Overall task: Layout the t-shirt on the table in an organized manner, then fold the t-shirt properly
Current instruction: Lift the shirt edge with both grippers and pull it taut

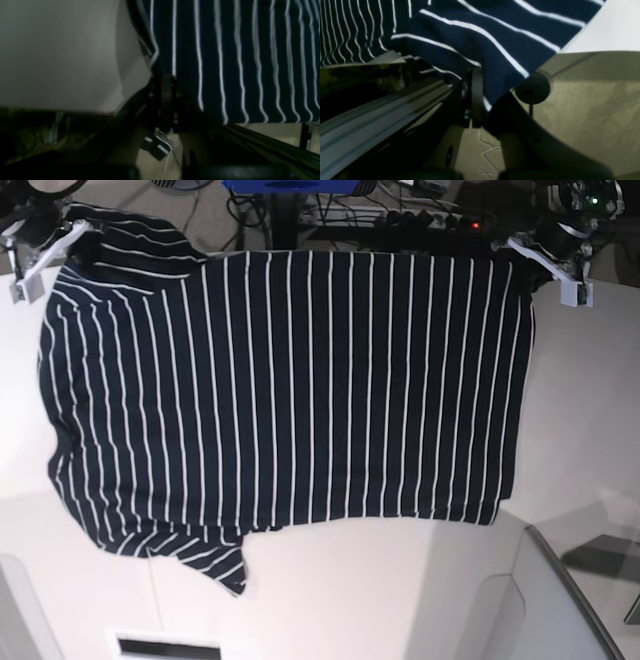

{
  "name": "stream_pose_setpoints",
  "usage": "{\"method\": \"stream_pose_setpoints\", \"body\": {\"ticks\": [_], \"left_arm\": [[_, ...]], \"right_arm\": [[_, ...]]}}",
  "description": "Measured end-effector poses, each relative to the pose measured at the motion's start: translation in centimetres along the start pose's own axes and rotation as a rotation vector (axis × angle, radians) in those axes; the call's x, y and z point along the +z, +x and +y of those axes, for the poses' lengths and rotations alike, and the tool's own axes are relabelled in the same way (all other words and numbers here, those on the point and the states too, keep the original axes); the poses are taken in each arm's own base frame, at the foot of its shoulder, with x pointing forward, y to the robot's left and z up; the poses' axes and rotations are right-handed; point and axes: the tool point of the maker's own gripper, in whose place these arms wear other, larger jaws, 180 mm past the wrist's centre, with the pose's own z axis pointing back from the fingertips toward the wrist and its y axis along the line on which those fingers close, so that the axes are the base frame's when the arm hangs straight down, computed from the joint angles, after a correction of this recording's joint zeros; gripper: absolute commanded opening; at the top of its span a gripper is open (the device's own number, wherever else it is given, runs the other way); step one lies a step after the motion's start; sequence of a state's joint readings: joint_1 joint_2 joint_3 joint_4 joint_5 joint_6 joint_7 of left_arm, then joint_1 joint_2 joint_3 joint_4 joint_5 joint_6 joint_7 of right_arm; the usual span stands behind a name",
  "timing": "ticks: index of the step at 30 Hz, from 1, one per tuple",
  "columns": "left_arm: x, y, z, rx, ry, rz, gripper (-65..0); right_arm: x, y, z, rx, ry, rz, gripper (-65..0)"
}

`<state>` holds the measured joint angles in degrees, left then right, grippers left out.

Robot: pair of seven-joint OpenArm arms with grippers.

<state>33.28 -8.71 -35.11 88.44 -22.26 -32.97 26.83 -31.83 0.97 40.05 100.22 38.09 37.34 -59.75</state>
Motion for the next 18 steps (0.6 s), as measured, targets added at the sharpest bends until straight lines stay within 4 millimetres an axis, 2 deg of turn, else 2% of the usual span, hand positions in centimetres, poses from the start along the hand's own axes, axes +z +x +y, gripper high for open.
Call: {"method": "stream_pose_setpoints", "body": {"ticks": [4,9,15,18], "left_arm": [[0.9,0.7,-1.1,-0.020,-0.014,-0.030,-65.0],[2.0,0.1,-1.2,-0.023,0.002,-0.018,-65.0],[4.2,1.6,1.9,0.006,0.118,-0.086,-65.0],[5.0,1.6,2.3,-0.012,0.132,-0.080,-65.0]], "right_arm": [[1.3,-0.3,0.2,0.036,-0.017,0.000,-65.0],[2.0,-0.8,0.9,0.051,-0.023,0.003,-65.0],[2.6,-2.1,0.9,0.051,-0.028,0.032,-65.0],[2.7,-2.6,0.9,0.051,-0.027,0.045,-65.0]]}}
